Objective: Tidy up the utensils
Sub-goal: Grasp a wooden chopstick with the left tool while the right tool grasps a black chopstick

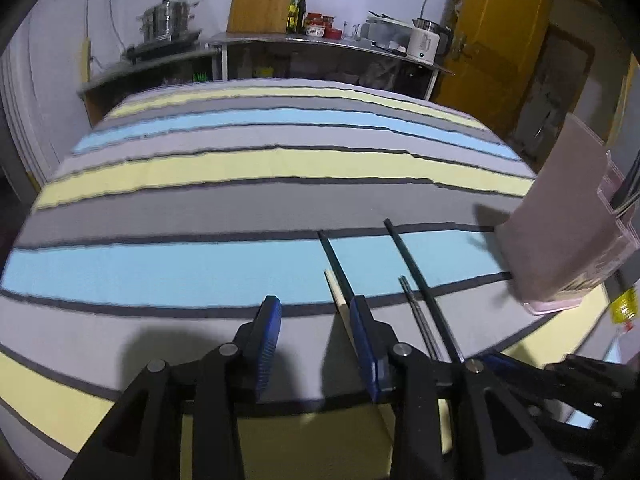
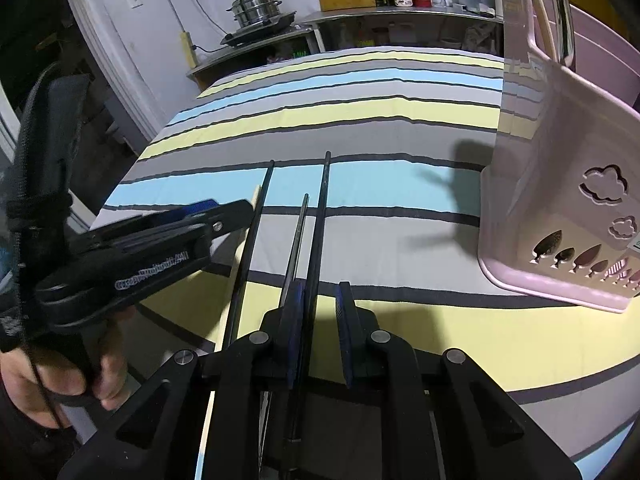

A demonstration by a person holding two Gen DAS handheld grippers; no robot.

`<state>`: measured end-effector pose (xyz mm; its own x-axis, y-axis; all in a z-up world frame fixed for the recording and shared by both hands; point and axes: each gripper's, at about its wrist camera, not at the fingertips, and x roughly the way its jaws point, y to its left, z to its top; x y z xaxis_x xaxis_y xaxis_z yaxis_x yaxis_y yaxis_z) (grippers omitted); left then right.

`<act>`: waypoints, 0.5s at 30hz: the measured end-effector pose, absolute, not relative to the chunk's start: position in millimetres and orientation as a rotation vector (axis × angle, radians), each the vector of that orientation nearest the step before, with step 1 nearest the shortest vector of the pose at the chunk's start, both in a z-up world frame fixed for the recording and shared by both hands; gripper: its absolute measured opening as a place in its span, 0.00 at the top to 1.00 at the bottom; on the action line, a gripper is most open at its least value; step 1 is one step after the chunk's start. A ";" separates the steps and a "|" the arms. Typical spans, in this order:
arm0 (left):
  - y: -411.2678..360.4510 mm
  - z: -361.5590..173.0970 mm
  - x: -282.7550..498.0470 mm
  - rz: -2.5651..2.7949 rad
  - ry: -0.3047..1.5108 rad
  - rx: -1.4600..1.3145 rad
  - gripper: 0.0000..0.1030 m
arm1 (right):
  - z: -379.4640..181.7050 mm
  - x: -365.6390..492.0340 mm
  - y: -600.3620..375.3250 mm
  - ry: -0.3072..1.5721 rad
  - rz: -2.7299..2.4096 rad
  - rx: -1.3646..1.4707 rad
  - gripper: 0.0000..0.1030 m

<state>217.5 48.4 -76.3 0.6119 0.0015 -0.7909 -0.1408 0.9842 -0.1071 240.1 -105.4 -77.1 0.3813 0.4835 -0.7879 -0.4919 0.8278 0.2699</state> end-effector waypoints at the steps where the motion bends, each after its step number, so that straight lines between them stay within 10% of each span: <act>1: 48.6 -76.5 218.1 0.087 0.907 -0.153 0.62 | -77.1 240.3 -105.6 1.002 0.623 -0.008 0.85; 15: 76.7 -64.7 201.2 0.075 0.926 -0.296 0.58 | -77.6 241.3 -103.4 0.999 0.625 -0.006 0.85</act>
